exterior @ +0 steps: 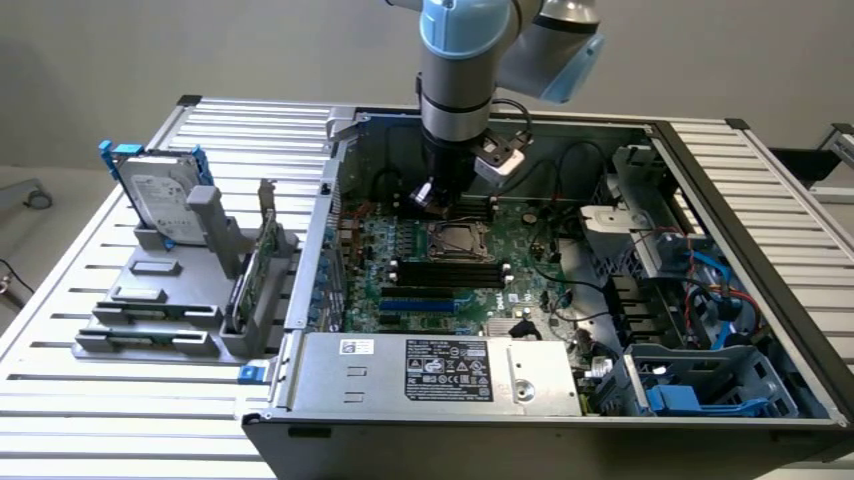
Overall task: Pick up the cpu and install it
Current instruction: 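Install the first cpu locking lever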
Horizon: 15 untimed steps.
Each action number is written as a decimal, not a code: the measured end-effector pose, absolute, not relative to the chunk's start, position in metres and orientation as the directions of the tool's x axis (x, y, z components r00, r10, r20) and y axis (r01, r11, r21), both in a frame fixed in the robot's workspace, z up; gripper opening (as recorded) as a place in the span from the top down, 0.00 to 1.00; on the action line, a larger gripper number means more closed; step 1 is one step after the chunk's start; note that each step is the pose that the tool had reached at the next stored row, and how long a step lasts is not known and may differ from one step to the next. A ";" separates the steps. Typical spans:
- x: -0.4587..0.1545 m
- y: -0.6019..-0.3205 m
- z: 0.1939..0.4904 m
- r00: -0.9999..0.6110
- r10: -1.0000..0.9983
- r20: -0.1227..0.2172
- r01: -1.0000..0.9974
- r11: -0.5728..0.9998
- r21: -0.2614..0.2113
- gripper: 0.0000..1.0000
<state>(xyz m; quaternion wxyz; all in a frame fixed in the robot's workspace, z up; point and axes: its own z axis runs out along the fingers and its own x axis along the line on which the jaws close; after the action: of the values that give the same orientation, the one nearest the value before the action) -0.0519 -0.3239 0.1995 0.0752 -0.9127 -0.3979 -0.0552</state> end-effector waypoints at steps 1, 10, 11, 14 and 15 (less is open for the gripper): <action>-0.052 -0.324 0.200 0.677 0.718 0.161 0.735 -0.672 -0.093 0.89; -0.049 -0.324 0.199 0.677 0.718 0.161 0.735 -0.672 -0.093 0.89; -0.049 -0.324 0.199 0.677 0.718 0.161 0.735 -0.672 -0.093 0.89; -0.049 -0.324 0.198 0.677 0.718 0.161 0.735 -0.672 -0.093 0.89; -0.049 -0.324 0.198 0.677 0.718 0.161 0.735 -0.672 -0.093 0.89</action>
<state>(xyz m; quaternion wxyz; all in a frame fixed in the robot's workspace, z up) -0.0485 -0.3239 0.1982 0.0752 -0.9127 -0.3979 -0.0552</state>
